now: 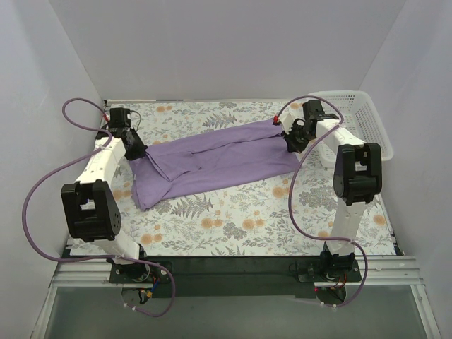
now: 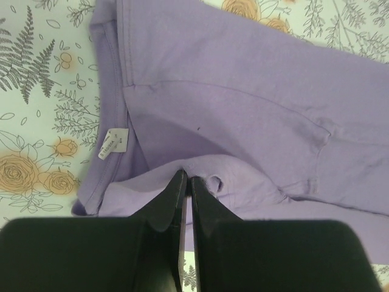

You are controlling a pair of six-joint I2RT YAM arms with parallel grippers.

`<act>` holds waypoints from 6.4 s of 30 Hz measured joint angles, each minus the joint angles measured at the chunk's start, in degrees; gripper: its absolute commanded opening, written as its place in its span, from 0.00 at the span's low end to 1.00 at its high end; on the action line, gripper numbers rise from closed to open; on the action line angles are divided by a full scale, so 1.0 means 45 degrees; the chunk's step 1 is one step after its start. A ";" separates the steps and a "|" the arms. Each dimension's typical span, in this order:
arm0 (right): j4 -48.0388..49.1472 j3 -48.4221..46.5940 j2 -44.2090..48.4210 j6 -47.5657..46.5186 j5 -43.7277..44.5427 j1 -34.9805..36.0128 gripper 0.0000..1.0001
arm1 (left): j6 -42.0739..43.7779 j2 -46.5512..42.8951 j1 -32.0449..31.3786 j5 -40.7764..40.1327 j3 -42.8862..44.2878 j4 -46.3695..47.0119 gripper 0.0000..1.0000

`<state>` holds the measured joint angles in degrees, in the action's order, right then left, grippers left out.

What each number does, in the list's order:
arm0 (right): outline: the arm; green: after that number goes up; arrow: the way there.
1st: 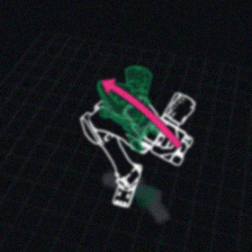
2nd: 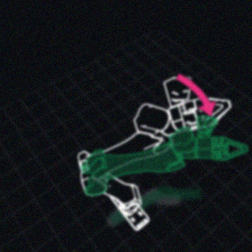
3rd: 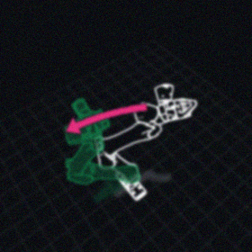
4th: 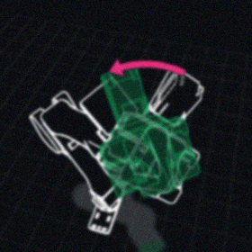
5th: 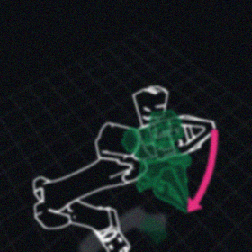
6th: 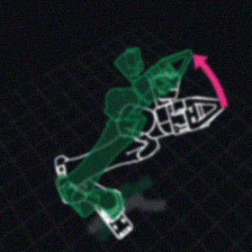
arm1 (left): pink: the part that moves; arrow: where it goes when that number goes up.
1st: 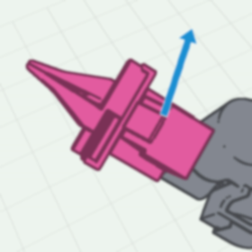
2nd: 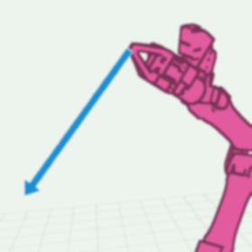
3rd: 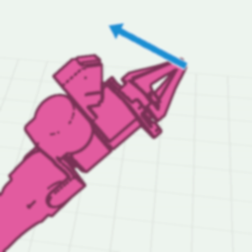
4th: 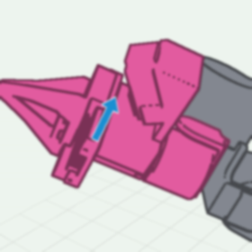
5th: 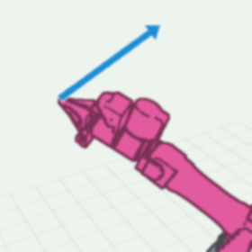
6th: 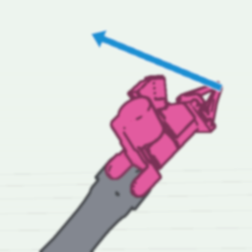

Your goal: Fold and stack the t-shirts

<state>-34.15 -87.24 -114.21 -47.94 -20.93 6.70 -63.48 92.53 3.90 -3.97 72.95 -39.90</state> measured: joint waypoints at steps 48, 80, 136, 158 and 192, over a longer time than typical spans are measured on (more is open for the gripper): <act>0.0316 -0.1787 -0.1588 0.1341 0.2001 0.0355 0.01 | -0.0092 -0.0821 0.0277 0.0350 -0.0243 0.0622 0.00; 0.0384 -0.2244 -0.1982 0.1632 0.2516 0.0651 0.54 | 0.0262 -0.0801 0.0277 0.1341 -0.0053 0.0549 0.00; 0.1350 0.3536 0.3725 0.0933 -0.4566 0.2351 0.65 | 0.1957 0.3774 -0.0223 0.0413 0.3701 0.0447 0.98; 0.2846 -0.8315 -0.5474 0.5867 0.2195 1.1118 0.64 | 0.0559 -1.1186 0.0447 -0.0787 -0.8179 0.3944 0.98; 0.4639 -0.9389 -0.7354 0.6955 0.7009 0.9913 0.06 | 0.0325 -1.1385 -0.0063 -0.1661 -0.8174 0.4206 0.97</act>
<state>-13.28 -129.49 -147.30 -16.64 10.61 51.31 -62.02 41.30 3.62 -11.44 36.16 -20.97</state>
